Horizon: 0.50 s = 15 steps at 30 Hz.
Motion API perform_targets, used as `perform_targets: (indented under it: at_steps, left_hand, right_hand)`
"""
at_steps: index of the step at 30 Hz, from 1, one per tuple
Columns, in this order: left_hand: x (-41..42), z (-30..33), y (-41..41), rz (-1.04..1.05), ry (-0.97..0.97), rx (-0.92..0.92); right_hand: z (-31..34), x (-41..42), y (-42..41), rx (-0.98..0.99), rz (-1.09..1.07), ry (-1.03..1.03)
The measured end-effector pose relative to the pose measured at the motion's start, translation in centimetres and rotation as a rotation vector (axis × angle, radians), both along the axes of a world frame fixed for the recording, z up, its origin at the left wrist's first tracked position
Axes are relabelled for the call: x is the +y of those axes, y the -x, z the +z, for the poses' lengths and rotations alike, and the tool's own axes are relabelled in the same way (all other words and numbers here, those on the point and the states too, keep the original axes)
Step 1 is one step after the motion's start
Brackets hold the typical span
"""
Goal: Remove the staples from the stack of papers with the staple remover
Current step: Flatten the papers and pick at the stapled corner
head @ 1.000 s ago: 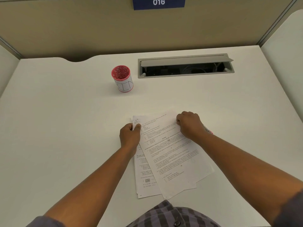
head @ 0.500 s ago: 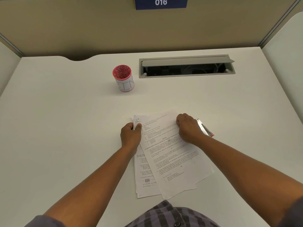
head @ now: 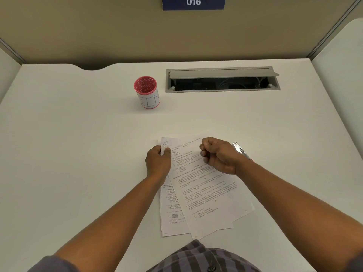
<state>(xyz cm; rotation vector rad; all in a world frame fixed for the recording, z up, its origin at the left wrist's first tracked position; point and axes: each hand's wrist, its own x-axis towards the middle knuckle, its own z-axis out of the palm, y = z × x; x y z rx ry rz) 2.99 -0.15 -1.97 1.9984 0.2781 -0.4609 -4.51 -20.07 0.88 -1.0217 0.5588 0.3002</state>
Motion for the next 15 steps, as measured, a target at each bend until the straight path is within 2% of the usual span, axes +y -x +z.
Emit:
perform_targets:
  at_steps: [5,10,12,15]
  left_hand:
    - [-0.2,-0.4,0.1,0.007,-0.019,-0.029]
    - [-1.3,0.0,0.7,0.014,-0.068,-0.052]
    - [-1.7,0.7,1.4,-0.010,-0.188,-0.071]
    - [-1.6,0.9,2.0,-0.151,-0.271,-0.222]
  right_hand:
    - [0.7,0.1,-0.2,-0.028,0.021,-0.149]
    - [1.0,-0.2,0.0,-0.035,0.052,-0.180]
    - [0.6,-0.3,0.2,-0.004,0.072,-0.071]
    - [-0.2,-0.2,1.0,0.047,0.138,0.346]
